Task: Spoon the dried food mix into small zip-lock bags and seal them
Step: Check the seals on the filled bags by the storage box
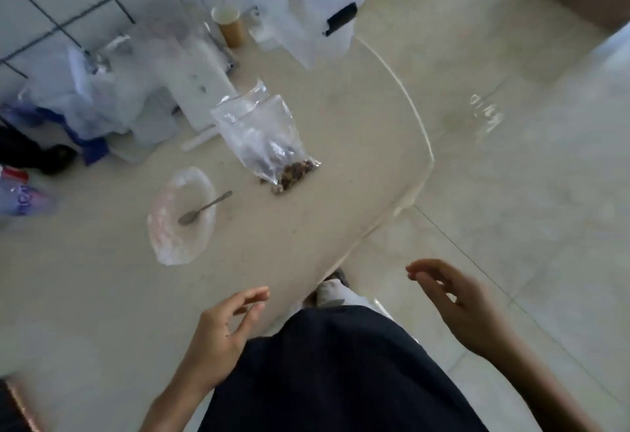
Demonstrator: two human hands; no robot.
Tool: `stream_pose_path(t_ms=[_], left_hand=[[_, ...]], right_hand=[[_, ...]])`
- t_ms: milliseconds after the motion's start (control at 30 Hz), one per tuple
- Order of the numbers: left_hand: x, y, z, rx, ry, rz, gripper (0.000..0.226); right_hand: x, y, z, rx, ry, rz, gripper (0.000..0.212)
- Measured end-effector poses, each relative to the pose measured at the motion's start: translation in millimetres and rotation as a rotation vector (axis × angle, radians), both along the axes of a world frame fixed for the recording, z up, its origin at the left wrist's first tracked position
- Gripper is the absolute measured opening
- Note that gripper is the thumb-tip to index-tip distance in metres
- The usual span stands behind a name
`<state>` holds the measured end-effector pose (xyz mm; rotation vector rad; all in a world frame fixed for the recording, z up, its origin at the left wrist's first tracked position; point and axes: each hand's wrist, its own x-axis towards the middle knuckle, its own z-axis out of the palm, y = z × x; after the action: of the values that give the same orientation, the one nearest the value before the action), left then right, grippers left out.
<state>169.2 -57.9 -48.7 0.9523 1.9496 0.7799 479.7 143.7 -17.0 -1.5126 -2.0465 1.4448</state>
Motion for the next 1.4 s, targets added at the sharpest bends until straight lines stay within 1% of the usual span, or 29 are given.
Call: stream_pose_path(t_ms=[100,200,333,533,700,800,933,1067,1233,1400], left_hand=[[-22.0,29.5,11.8,0.019,0.006,-0.067,0.022],[-33.1,68.5,18.4,0.036,0.023,-0.18,0.022],[-27.0,119.8,23.6,0.047,-0.001,-0.326,0.025],[10.4,182.3,20.9,0.018,0.034,-0.488,0.023],[68.7,253.9,17.0,0.051,0.023,-0.462,0.024],[113.6,304.5,15.6,0.051,-0.005,-0.428,0.021],[168.0,366.8,21.9,0.066,-0.033,-0.343,0.022],[201.8,403.9,26.8,0.051,-0.051,-0.271,0.02],[215.4,440.6,18.3,0.045,-0.066,-0.108,0.019],[201.3,492.5,0.4,0.076,-0.096,0.022,0.019]], right_hand=[[4.8,4.4,12.5,0.034,0.002,-0.122,0.014],[14.4,2.5,25.6,0.091,0.01,-0.231,0.017],[36.4,-5.3,31.2,0.159,0.016,-0.394,0.019],[84.4,11.0,19.0,0.168,0.04,-0.586,0.019],[143.4,62.5,12.8,0.11,0.087,-0.672,0.018],[186.2,109.2,18.2,0.082,0.088,-0.637,0.019],[239.2,190.0,33.0,0.072,0.042,-0.497,0.02],[271.2,276.4,37.3,0.075,-0.011,-0.352,0.02],[259.2,377.3,34.4,0.084,-0.02,-0.198,0.021],[211.2,472.1,23.3,0.085,0.033,-0.097,0.018]])
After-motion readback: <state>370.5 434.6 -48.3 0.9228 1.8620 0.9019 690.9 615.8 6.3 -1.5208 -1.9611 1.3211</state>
